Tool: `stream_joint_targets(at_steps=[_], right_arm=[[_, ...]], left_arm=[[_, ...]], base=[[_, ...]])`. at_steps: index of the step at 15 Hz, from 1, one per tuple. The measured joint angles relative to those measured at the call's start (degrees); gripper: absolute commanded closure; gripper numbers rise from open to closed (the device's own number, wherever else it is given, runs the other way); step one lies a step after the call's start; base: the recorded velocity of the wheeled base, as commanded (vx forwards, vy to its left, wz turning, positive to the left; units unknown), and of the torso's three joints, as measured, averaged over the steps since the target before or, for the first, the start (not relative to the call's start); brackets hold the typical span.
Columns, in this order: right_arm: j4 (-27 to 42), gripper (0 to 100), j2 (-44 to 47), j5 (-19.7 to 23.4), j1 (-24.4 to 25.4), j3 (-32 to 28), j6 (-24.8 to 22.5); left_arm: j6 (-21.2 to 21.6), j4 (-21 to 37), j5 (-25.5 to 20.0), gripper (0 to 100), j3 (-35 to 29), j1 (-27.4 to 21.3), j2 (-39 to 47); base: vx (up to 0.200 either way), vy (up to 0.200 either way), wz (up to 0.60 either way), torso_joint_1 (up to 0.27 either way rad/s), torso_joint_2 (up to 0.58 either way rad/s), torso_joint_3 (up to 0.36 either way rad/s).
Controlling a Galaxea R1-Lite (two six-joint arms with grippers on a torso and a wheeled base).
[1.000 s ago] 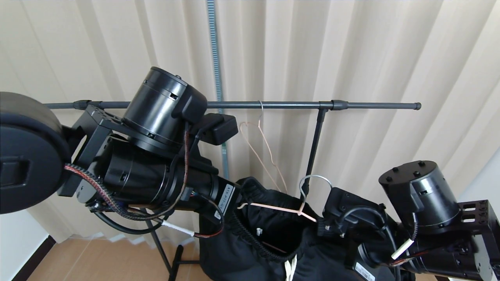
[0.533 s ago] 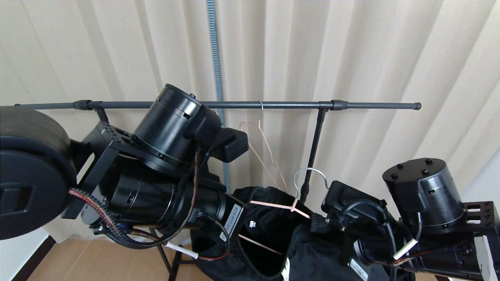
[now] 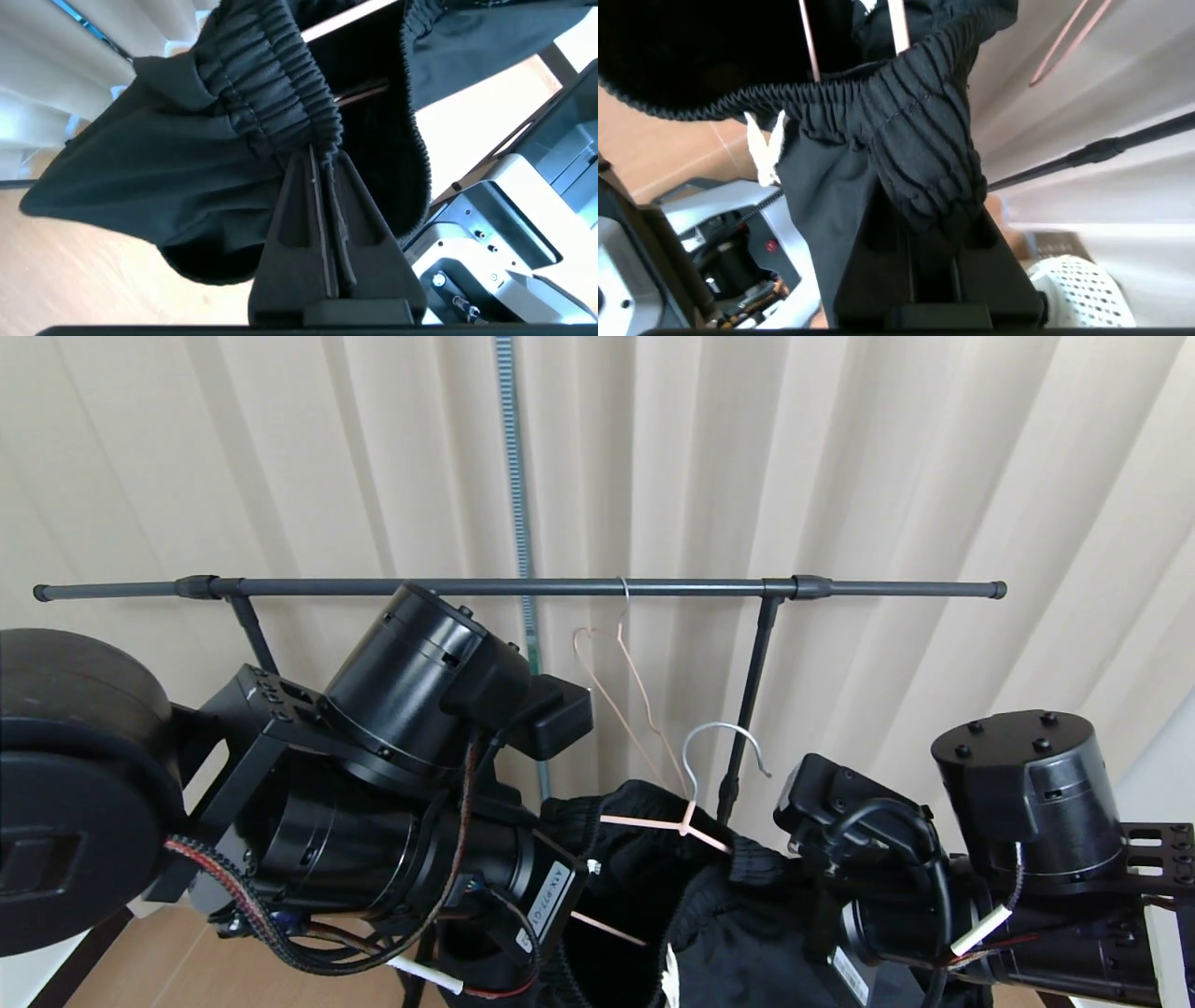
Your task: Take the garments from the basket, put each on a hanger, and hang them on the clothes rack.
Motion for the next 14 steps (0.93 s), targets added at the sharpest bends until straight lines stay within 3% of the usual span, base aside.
stream_joint_targets(at_steps=[4, 9, 10, 14], right_arm=[[-6.0, 100, -0.3, 2.6, 0.0, 1.6, 0.5], [-8.8, 100, -0.9, 6.1, 0.0, 3.4, 0.7], [-9.5, 100, -1.3, 7.0, 0.0, 3.8, 0.7], [-12.8, 100, -2.2, 9.3, 0.0, 5.7, 0.9]], left_arm=[[0.1, -0.1, 0.1, 100, 0.4, -0.1, 0.0], [0.0, -0.2, 1.0, 100, 0.2, -0.1, 0.2], [0.0, -0.3, 2.1, 0, 0.2, -0.2, 0.4], [-0.1, -1.7, 4.0, 0, 0.2, -1.5, 1.4]], base=[[0.000, 0.000, 0.00, 0.000, 0.00, 0.000], [0.000, 0.000, 0.00, 0.000, 0.00, 0.000], [0.000, 0.000, 0.00, 0.000, 0.00, 0.000], [0.000, 0.000, 0.00, 0.000, 0.00, 0.000]])
